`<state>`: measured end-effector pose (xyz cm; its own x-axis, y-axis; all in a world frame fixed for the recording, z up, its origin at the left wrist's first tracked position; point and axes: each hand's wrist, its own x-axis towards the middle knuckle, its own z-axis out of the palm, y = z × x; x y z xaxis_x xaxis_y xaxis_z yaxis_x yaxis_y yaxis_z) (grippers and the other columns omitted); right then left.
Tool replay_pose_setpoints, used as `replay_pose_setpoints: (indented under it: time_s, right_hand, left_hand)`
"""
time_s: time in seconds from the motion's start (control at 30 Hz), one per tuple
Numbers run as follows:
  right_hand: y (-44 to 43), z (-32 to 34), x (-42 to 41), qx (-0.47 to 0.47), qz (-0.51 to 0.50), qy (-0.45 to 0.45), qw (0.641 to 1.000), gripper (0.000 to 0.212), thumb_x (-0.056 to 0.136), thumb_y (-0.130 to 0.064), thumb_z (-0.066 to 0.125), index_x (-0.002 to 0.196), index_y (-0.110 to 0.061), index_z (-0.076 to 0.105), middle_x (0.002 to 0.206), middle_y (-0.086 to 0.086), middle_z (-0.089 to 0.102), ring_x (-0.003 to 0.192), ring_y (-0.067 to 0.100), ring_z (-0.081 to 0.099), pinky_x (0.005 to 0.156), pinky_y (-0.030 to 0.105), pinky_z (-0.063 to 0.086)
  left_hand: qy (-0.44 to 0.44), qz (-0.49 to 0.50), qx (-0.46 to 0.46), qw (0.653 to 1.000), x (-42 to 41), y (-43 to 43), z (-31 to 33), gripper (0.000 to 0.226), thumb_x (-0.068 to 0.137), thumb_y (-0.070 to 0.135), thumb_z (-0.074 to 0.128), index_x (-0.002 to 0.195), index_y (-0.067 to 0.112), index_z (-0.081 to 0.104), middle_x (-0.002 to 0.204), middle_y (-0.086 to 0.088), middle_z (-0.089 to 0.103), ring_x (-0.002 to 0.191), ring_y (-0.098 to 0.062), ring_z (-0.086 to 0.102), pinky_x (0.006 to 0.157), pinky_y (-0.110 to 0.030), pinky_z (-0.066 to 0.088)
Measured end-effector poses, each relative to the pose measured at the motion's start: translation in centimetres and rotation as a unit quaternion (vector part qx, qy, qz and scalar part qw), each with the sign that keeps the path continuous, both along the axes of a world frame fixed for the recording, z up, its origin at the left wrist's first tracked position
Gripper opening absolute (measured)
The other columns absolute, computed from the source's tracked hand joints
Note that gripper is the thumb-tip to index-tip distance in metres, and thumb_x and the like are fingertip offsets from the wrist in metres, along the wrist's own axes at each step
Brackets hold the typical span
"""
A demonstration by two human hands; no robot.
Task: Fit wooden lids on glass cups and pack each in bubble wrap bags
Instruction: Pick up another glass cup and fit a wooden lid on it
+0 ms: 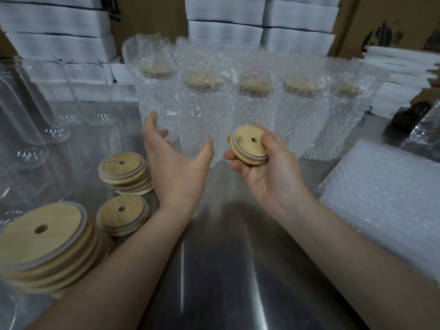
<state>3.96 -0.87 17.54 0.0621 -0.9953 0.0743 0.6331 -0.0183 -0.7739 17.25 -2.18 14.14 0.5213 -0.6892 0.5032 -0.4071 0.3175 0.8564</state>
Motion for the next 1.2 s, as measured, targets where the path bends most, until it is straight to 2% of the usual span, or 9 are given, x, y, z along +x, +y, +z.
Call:
replay_pose_setpoints:
  time_s: [0.13, 0.27, 0.4, 0.6, 0.67, 0.77, 0.83, 1.0, 1.2]
  right_hand:
    - [0.0, 0.3, 0.1, 0.006, 0.004, -0.033, 0.999, 0.025, 0.108, -0.017, 0.032, 0.122, -0.007, 0.049, 0.101, 0.024, 0.063, 0.067, 0.033, 0.072, 0.053, 0.032, 0.057]
    - [0.0, 0.5, 0.3, -0.001, 0.022, -0.032, 0.999, 0.034, 0.106, -0.009, 0.034, 0.139, 0.001, 0.04, 0.114, 0.028, 0.055, 0.071, 0.032, 0.073, 0.059, 0.034, 0.059]
    - [-0.1, 0.5, 0.5, -0.014, 0.034, -0.018, 0.999, 0.038, 0.103, 0.0, 0.036, 0.141, 0.005, 0.037, 0.119, 0.029, 0.051, 0.075, 0.031, 0.071, 0.063, 0.034, 0.059]
    - [-0.3, -0.1, 0.6, -0.048, 0.024, 0.009, 0.999, 0.056, 0.092, 0.018, 0.046, 0.141, -0.009, 0.037, 0.127, 0.023, 0.046, 0.082, 0.028, 0.07, 0.073, 0.033, 0.059]
    - [-0.4, -0.3, 0.4, -0.053, 0.02, -0.01, 0.998, 0.052, 0.091, 0.014, 0.051, 0.134, -0.016, 0.044, 0.127, 0.019, 0.047, 0.083, 0.025, 0.072, 0.079, 0.037, 0.058]
    - [-0.6, 0.1, 0.1, -0.037, 0.022, -0.066, 0.997, 0.023, 0.1, -0.013, 0.052, 0.122, -0.021, 0.056, 0.127, 0.014, 0.053, 0.086, 0.026, 0.074, 0.083, 0.045, 0.058]
    - [-0.7, 0.5, -0.4, -0.013, 0.009, -0.1, 0.995, 0.02, 0.102, -0.024, 0.051, 0.118, -0.02, 0.062, 0.126, 0.013, 0.057, 0.091, 0.032, 0.073, 0.082, 0.048, 0.059]
    - [-0.5, 1.4, -1.1, -0.027, -0.045, -0.089, 0.995, 0.022, 0.104, -0.024, 0.045, 0.118, -0.02, 0.062, 0.128, 0.011, 0.057, 0.118, 0.039, 0.061, 0.09, 0.05, 0.056]
    - [-0.5, 1.7, -1.4, -0.098, -0.1, -0.025, 0.99, 0.028, 0.103, -0.024, 0.041, 0.127, -0.018, 0.053, 0.131, 0.014, 0.052, 0.108, 0.024, 0.06, 0.093, 0.036, 0.054]
  left_hand:
    - [-0.003, 0.003, -0.005, 1.0, 0.0, 0.0, 0.1, 0.096, 0.073, 0.035, 0.081, 0.147, 0.016, 0.023, 0.141, -0.007, 0.041, 0.122, -0.02, 0.048, 0.105, -0.043, 0.043]
    - [-0.002, 0.001, -0.003, 1.0, 0.0, -0.1, 0.0, 0.097, 0.073, 0.035, 0.082, 0.147, 0.016, 0.023, 0.141, -0.008, 0.042, 0.122, -0.021, 0.049, 0.105, -0.044, 0.042]
    - [0.001, 0.002, -0.005, 1.0, 0.0, 0.0, 0.1, 0.097, 0.073, 0.035, 0.082, 0.147, 0.017, 0.024, 0.138, -0.005, 0.043, 0.123, -0.02, 0.048, 0.105, -0.043, 0.042]
    - [0.0, -0.001, -0.008, 1.0, 0.0, 0.1, 0.1, 0.097, 0.073, 0.036, 0.082, 0.147, 0.018, 0.023, 0.138, -0.005, 0.043, 0.123, -0.019, 0.048, 0.105, -0.043, 0.043]
    - [0.0, 0.0, -0.008, 1.0, -0.1, 0.1, 0.1, 0.097, 0.073, 0.037, 0.082, 0.147, 0.018, 0.023, 0.138, -0.006, 0.043, 0.123, -0.019, 0.049, 0.105, -0.043, 0.043]
    - [-0.009, 0.002, -0.016, 1.0, -0.2, 0.3, 0.1, 0.097, 0.072, 0.036, 0.082, 0.147, 0.019, 0.024, 0.138, -0.005, 0.044, 0.123, -0.018, 0.049, 0.104, -0.043, 0.043]
    - [-0.033, 0.004, -0.03, 0.999, -0.3, 0.6, 0.2, 0.096, 0.071, 0.034, 0.082, 0.147, 0.016, 0.026, 0.138, -0.004, 0.043, 0.124, -0.018, 0.048, 0.104, -0.045, 0.043]
    - [-0.102, 0.002, -0.058, 0.993, -0.6, 1.1, 0.4, 0.094, 0.071, 0.028, 0.083, 0.147, 0.011, 0.03, 0.14, -0.006, 0.045, 0.128, -0.02, 0.047, 0.107, -0.049, 0.039]
    - [-0.238, 0.026, -0.074, 0.968, -1.1, 1.7, 0.7, 0.09, 0.07, 0.026, 0.083, 0.146, 0.013, 0.037, 0.134, -0.013, 0.054, 0.124, -0.031, 0.052, 0.101, -0.052, 0.043]
